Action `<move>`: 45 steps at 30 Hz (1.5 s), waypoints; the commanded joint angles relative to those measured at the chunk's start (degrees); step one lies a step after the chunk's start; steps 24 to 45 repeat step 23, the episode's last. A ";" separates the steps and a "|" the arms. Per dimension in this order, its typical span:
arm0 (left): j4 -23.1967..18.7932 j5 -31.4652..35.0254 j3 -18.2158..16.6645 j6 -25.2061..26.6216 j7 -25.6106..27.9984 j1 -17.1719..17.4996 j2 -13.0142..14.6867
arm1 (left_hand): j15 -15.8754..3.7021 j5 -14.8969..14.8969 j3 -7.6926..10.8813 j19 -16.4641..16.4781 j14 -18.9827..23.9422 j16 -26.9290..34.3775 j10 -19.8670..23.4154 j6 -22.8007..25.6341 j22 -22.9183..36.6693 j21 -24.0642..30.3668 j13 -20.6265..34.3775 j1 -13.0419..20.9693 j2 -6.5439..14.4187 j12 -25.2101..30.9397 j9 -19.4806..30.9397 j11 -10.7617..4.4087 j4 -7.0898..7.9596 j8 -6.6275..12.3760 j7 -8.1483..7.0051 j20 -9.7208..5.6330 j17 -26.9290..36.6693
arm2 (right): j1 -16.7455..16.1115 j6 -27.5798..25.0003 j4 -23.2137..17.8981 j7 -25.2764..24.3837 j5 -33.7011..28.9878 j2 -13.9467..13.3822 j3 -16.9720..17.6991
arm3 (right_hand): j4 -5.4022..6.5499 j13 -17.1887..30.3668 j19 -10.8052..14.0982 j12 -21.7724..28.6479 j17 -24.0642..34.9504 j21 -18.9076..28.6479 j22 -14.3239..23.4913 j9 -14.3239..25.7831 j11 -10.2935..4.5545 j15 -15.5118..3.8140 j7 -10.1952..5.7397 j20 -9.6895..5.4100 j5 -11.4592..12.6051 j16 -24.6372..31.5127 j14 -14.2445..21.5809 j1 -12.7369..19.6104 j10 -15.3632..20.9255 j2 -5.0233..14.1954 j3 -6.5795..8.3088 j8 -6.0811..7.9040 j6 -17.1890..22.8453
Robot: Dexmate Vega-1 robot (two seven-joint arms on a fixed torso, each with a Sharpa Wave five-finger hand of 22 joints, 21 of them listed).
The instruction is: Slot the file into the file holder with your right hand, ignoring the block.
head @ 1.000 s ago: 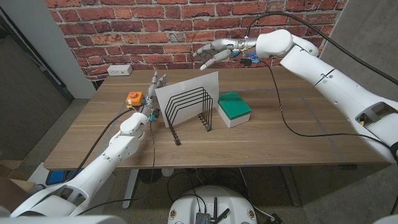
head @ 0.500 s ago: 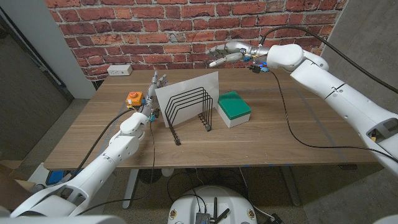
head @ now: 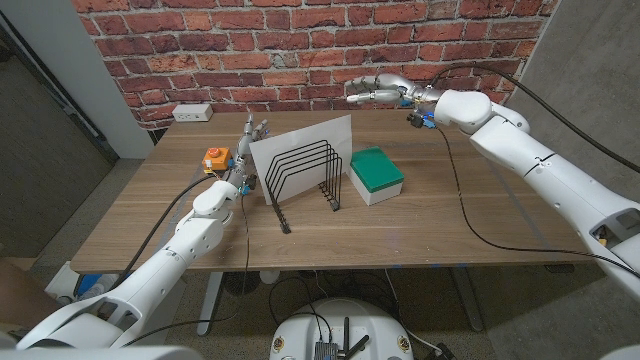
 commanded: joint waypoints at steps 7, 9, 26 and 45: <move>-0.07 -0.01 -0.01 0.01 -0.02 0.03 0.01 | 0.09 -0.19 0.34 0.48 0.57 0.34 0.09 0.03 0.31 0.13 0.31 -0.29 -0.44 0.17 0.28 -0.58 0.09 0.15 -0.31 -0.02 0.13 | -5.81 5.52 6.58 -6.96 5.78 2.10 2.90 | 2.20 -1.18 -2.10 0.14 -0.81 -1.59 0.13 -0.12 0.53 0.22 0.38 -0.24 0.68 0.12 -1.96 -5.01 -1.19 0.13 -1.40 -0.29 -0.86; -0.09 -0.02 -0.02 0.05 -0.01 0.02 0.02 | 0.09 -0.19 0.35 0.50 0.58 0.34 0.10 0.04 0.31 0.14 0.31 -0.29 -0.44 0.18 0.28 -0.57 0.09 0.15 -0.31 -0.01 0.13 | -6.54 5.93 7.03 -7.74 6.31 2.28 3.21 | 2.49 -1.43 -2.66 0.15 -1.01 -1.79 0.13 -0.16 0.05 0.17 0.44 -0.37 0.79 0.10 -2.39 -5.79 -1.35 0.15 -1.65 -0.40 -1.21; -0.06 -0.01 -0.01 -0.02 -0.03 0.05 0.01 | 0.09 -0.19 0.38 0.48 0.59 0.34 -0.04 0.08 0.31 0.13 0.31 -0.29 -0.45 0.12 0.28 -0.47 0.08 0.16 -0.31 -0.01 0.13 | -11.25 12.00 12.38 -11.92 10.48 5.20 5.19 | 3.78 -2.40 -4.24 0.17 -1.82 -2.02 0.15 -0.26 0.17 0.20 0.58 -0.83 1.26 0.33 -3.51 -9.05 -2.23 0.67 -2.54 -0.96 -4.62; -0.06 -0.01 -0.01 -0.02 -0.03 0.05 0.01 | 0.09 -0.19 0.38 0.48 0.59 0.34 -0.04 0.08 0.31 0.13 0.31 -0.29 -0.45 0.12 0.28 -0.47 0.08 0.16 -0.31 -0.01 0.13 | -11.25 12.00 12.38 -11.92 10.48 5.20 5.19 | 3.78 -2.40 -4.24 0.17 -1.82 -2.02 0.15 -0.26 0.17 0.20 0.58 -0.83 1.26 0.33 -3.51 -9.05 -2.23 0.67 -2.54 -0.96 -4.62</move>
